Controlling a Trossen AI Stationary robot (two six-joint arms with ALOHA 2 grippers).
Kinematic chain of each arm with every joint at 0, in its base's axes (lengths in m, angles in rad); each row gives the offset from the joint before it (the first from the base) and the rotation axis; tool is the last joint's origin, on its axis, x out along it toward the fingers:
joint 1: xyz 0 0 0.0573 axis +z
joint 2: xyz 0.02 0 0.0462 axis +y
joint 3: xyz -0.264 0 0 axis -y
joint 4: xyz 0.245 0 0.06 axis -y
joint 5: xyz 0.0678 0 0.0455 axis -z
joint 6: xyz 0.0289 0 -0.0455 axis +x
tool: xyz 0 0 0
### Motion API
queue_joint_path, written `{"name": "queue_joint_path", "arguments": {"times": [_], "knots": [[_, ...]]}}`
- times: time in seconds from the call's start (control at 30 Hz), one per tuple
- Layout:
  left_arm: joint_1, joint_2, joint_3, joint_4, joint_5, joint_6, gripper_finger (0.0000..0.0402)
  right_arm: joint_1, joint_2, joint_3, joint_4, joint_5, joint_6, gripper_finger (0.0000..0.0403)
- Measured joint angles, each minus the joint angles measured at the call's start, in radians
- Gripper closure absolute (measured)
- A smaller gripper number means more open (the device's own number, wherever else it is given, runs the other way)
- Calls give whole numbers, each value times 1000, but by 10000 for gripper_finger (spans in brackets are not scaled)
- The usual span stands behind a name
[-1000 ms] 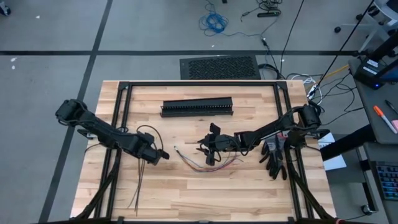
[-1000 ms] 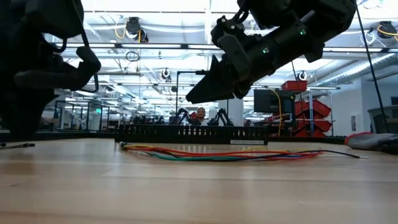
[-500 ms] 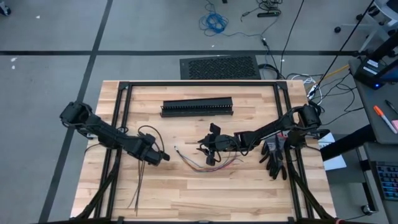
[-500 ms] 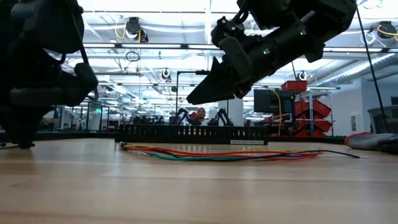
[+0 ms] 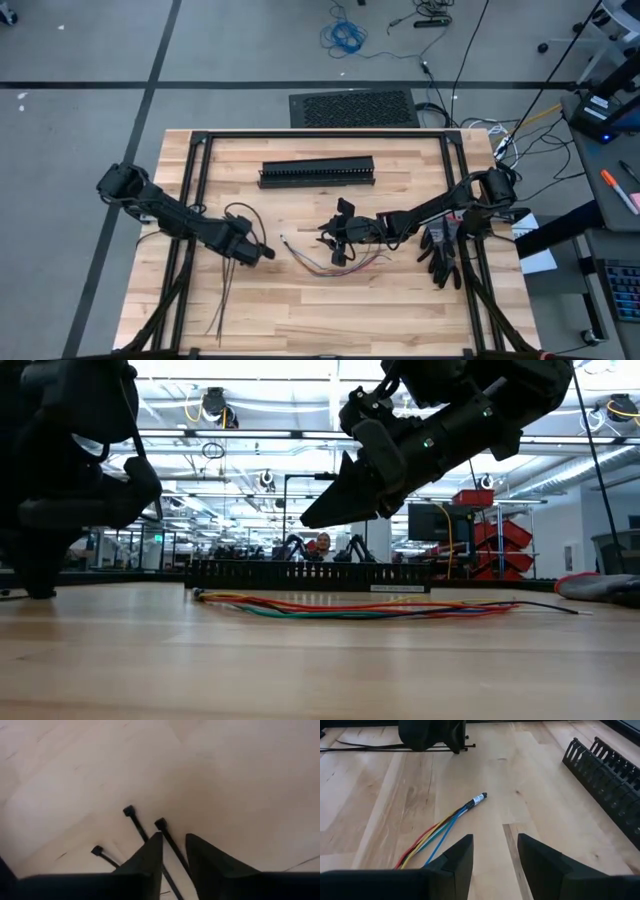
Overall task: Ziptie cables
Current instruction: Wrap the zip tie around the cable wires
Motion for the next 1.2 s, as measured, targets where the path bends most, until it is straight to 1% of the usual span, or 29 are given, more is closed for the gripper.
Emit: {"name": "queue_joint_path", "arguments": {"times": [0.27,0.37,0.63,0.8,1.13,1.2], "knots": [[0,0,0,22,-17,28,384,0,0,0,0,-1,1,255],[0,0,-1,32,-21,35,398,0,0,0,0,-1,0,255],[1,0,30,44,-41,58,400,0,0,0,-17,0,-1,255],[9,-35,70,38,-44,88,400,0,0,0,-20,0,-1,255],[15,-153,143,28,-137,131,400,-3,0,0,-31,0,-24,255],[15,-179,154,30,-176,132,400,-3,0,0,-34,0,-26,255]]}}
